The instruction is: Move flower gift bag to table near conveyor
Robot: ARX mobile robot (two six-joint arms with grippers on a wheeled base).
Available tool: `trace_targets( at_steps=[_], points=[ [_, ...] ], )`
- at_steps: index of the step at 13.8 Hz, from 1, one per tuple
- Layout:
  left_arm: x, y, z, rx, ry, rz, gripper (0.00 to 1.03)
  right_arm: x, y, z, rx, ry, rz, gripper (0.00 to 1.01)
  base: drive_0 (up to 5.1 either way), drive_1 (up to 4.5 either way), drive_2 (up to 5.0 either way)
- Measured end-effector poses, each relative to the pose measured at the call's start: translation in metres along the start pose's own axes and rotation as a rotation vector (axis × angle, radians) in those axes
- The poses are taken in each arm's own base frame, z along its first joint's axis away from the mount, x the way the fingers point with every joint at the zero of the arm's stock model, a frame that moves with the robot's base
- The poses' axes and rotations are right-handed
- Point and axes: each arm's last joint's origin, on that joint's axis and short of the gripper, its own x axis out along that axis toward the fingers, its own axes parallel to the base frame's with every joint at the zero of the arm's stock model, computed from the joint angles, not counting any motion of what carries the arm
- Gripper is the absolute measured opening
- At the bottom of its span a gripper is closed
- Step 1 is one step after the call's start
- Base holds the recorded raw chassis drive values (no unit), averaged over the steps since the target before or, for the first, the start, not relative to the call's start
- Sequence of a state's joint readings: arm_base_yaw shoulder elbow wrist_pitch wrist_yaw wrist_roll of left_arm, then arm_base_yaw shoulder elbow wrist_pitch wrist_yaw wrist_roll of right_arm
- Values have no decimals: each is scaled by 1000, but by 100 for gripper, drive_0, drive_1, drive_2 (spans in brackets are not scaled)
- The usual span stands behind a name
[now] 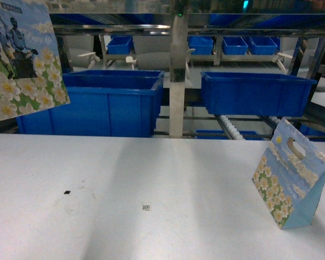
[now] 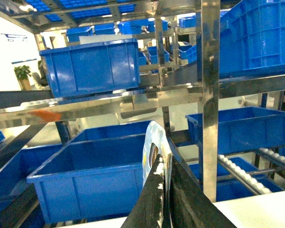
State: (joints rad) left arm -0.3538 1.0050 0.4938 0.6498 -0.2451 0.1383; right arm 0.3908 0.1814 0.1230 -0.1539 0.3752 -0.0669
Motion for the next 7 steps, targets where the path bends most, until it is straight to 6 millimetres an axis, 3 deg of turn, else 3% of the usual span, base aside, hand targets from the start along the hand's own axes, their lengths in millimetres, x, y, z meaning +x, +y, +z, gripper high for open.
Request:
trace_targets(
  at_steps=[1,3,7],
  points=[
    [-1,-3,-2,-13,4,8,2,0,0,0,0,0,0,98,0,0,0],
    [1,-18,-26,-34,35,35,2,0,0,0,0,0,0,98,0,0,0],
    [29,-26,-69,-50,71,115,2,0,0,0,0,0,0,98,0,0,0]
  ],
)
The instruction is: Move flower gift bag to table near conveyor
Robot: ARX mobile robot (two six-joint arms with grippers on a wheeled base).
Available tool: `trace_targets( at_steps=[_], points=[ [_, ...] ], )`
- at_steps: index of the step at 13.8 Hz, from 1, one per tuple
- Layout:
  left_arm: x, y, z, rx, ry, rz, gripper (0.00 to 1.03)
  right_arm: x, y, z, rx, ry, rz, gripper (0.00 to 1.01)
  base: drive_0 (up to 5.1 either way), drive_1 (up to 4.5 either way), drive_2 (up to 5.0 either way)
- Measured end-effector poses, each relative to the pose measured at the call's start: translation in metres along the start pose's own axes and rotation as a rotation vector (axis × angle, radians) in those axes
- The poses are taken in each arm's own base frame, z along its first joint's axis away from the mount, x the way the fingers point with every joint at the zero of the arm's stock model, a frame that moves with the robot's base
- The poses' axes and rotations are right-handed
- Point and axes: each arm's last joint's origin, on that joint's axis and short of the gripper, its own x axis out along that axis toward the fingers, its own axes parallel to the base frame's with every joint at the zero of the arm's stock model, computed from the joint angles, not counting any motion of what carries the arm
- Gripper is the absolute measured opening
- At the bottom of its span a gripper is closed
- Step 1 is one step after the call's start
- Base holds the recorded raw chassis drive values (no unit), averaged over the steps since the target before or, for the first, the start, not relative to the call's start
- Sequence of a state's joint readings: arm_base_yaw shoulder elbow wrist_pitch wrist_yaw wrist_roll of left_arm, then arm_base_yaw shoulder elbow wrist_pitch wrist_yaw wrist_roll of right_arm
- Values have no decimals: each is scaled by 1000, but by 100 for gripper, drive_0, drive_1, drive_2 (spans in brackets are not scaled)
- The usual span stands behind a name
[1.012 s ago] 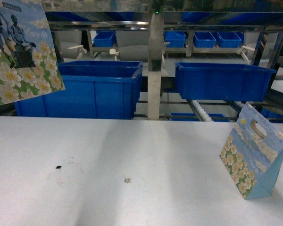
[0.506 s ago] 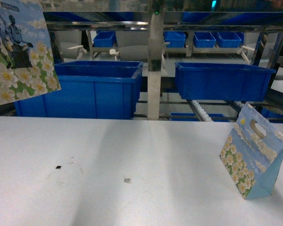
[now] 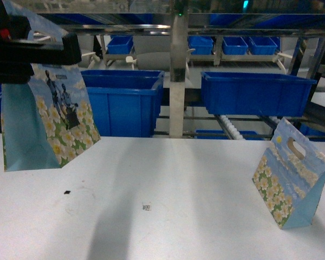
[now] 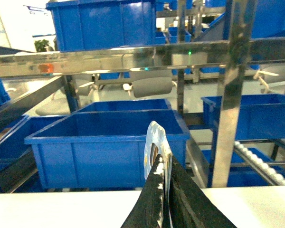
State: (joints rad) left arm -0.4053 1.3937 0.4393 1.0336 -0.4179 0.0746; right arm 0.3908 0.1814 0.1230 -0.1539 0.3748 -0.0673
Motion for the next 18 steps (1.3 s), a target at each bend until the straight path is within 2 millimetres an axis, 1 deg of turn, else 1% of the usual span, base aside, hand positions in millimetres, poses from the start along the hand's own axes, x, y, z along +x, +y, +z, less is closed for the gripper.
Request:
trace_targets(
  at_steps=[1,4,5,7,10,11,14,18],
  points=[
    [9,3,-11,-2,14,27,2,0,0,0,0,0,0,98,0,0,0],
    [28,9,-30,-28,2,83,2,0,0,0,0,0,0,98,0,0,0],
    [36,10,-41,-38,14,100,2,0,0,0,0,0,0,98,0,0,0],
    [46,14,-67,-44,74,137,2,0,0,0,0,0,0,98,0,0,0],
    [55,27,-115,-11,224,192,2,0,0,0,0,0,0,98,0,0,0],
    [57,33,-126,-14,245,208,2,0,0,0,0,0,0,98,0,0,0],
    [72,49,-131,-51,228,252,2,0,0,0,0,0,0,98,0,0,0],
    [73,52,-128,-27,231,239,2,0,0,0,0,0,0,98,0,0,0]
  ],
)
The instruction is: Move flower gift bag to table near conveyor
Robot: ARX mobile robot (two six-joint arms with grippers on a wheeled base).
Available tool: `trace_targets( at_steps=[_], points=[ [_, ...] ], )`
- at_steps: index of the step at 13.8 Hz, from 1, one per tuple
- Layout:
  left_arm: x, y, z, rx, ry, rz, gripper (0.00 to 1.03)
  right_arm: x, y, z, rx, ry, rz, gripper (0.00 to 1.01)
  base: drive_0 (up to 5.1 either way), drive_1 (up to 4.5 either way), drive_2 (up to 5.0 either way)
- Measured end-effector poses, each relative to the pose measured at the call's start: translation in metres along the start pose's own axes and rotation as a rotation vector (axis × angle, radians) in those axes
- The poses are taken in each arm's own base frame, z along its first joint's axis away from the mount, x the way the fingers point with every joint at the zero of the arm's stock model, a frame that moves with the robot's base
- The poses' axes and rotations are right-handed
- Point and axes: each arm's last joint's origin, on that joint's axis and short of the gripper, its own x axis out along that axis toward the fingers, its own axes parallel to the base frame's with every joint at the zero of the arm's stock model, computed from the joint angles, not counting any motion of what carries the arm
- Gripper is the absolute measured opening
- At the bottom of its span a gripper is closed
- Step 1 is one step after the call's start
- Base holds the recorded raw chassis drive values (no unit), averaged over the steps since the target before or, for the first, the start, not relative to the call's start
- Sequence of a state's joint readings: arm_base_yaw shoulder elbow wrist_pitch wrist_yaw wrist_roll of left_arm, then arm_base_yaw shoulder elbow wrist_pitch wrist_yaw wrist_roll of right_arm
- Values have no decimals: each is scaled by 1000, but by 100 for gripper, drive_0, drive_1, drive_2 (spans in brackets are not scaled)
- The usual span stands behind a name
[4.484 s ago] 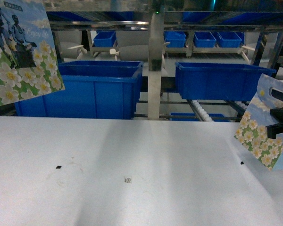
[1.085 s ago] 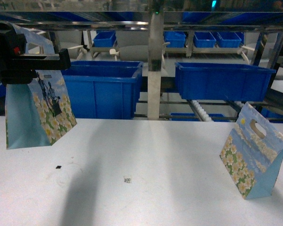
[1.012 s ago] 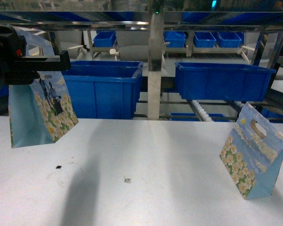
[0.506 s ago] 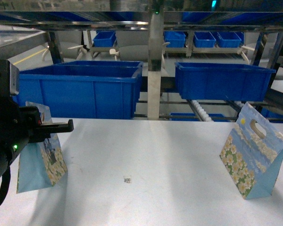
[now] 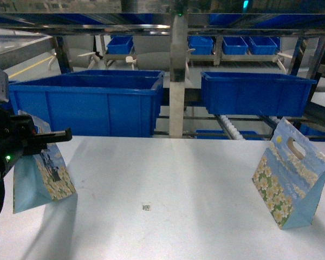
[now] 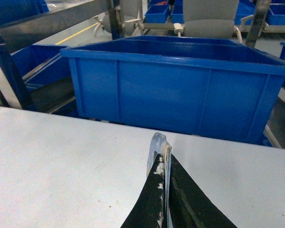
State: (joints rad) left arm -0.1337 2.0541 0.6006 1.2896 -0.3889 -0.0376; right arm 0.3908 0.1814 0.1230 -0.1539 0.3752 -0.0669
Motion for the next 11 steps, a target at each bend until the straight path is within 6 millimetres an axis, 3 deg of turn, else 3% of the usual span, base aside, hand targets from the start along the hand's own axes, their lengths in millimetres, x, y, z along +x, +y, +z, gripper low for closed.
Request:
trace_targets(
  at_steps=[5,11],
  points=[
    [4,7,10,25,-26,-2,2,0,0,0,0,0,0,98,0,0,0],
    [8,10,1,36,-2,14,2,0,0,0,0,0,0,98,0,0,0]
  ],
)
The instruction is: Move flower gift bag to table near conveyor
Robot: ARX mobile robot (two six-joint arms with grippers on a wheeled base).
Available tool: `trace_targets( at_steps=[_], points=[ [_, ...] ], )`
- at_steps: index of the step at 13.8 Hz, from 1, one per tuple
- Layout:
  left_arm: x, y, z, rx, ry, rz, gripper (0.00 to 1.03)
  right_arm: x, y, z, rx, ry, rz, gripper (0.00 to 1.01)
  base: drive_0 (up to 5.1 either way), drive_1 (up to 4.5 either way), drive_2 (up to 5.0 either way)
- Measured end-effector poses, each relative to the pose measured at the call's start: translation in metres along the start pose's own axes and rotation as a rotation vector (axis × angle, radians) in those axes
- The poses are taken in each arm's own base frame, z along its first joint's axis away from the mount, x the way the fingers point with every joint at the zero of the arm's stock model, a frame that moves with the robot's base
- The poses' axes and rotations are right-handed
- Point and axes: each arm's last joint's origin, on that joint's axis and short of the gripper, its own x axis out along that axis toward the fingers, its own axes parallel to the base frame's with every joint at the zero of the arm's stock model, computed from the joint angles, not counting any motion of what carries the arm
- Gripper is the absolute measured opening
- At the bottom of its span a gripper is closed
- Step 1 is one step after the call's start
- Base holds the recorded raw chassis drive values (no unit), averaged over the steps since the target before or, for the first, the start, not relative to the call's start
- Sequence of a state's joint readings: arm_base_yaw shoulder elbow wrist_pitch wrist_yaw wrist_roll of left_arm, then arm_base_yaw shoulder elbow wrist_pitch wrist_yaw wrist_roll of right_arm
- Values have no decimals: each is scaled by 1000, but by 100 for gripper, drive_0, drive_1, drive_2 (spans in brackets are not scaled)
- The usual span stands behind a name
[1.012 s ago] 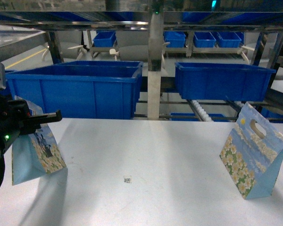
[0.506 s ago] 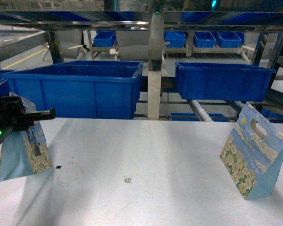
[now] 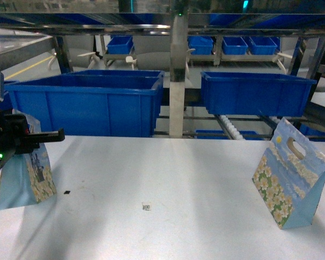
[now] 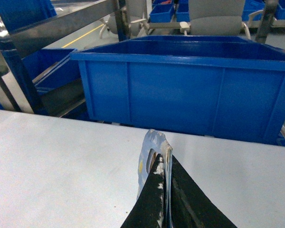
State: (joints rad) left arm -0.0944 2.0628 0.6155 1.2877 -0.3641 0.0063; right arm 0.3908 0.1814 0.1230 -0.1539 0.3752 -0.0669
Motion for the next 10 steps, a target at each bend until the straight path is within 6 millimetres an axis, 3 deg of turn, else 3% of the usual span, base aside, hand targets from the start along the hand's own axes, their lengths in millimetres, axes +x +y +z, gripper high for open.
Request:
trace_targets(
  at_steps=[5,10],
  points=[
    [2,-8,4,-4,-18,-18,2,0,0,0,0,0,0,98,0,0,0],
    [-31,-12,-5,26,25,-39,2,0,0,0,0,0,0,98,0,0,0]
  ],
)
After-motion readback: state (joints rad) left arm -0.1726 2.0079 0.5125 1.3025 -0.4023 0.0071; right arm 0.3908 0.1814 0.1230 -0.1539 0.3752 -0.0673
